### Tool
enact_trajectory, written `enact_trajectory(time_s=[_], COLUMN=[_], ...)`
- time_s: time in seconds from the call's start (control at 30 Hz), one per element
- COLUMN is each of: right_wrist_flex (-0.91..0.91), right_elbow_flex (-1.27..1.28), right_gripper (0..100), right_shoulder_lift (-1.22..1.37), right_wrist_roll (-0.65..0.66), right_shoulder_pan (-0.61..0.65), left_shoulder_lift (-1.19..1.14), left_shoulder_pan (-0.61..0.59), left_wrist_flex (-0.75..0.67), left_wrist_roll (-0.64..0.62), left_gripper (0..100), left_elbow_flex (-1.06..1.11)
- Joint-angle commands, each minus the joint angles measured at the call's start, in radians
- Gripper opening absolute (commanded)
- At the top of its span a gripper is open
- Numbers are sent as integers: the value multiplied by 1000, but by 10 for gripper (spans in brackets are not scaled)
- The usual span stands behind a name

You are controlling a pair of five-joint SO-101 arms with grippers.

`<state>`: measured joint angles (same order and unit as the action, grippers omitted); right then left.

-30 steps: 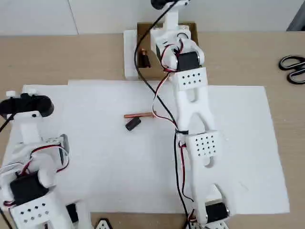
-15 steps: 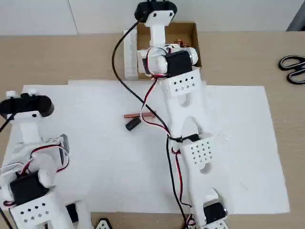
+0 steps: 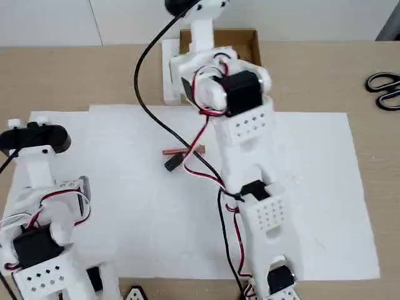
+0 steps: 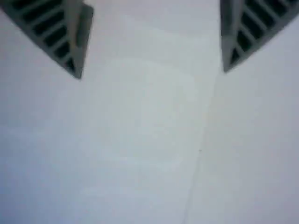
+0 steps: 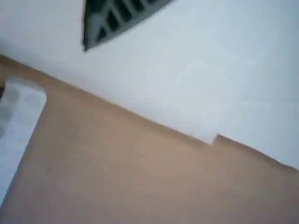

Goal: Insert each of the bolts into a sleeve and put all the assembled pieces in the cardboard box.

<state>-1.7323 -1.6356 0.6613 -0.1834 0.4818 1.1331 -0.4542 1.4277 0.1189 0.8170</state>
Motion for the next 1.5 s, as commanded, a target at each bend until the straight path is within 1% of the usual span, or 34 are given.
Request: enact_trajectory(time_s=[0.0,0.1,0.33,0.4,0.43,0.53,0.6,0.63,0.73,0.9,1.1,1.37,1.47], right_wrist_flex=[-12,-12,4,21,31,90,143,166,200,208,209,311,341], right_elbow_flex=[23,204,813,951,999,1115,1158,1174,1189,1191,1186,1186,1186], right_gripper=[180,180,180,180,180,180,182,182,182,180,180,180,180], right_shoulder_lift=[-174,-315,-691,-720,-722,-704,-667,-639,-552,-426,-305,-180,-157], right_wrist_roll=[15,64,52,-20,-80,-318,-445,-477,-540,-628,-638,-641,-710], right_shoulder_pan=[-1,-1,5,8,8,10,13,18,45,96,166,171,171], left_shoulder_lift=[12,12,12,12,12,12,12,12,12,12,12,12,12], left_shoulder_pan=[8,8,8,25,43,107,146,160,181,175,175,180,180], left_wrist_flex=[5,5,5,5,5,5,5,5,3,-3,-3,-3,-3], left_wrist_roll=[5,5,5,5,5,5,5,5,8,11,11,11,11], left_gripper=[185,185,185,185,185,185,185,185,185,185,185,185,185], left_elbow_flex=[-39,-39,-39,-39,-38,-38,-38,-38,-31,10,8,8,8])
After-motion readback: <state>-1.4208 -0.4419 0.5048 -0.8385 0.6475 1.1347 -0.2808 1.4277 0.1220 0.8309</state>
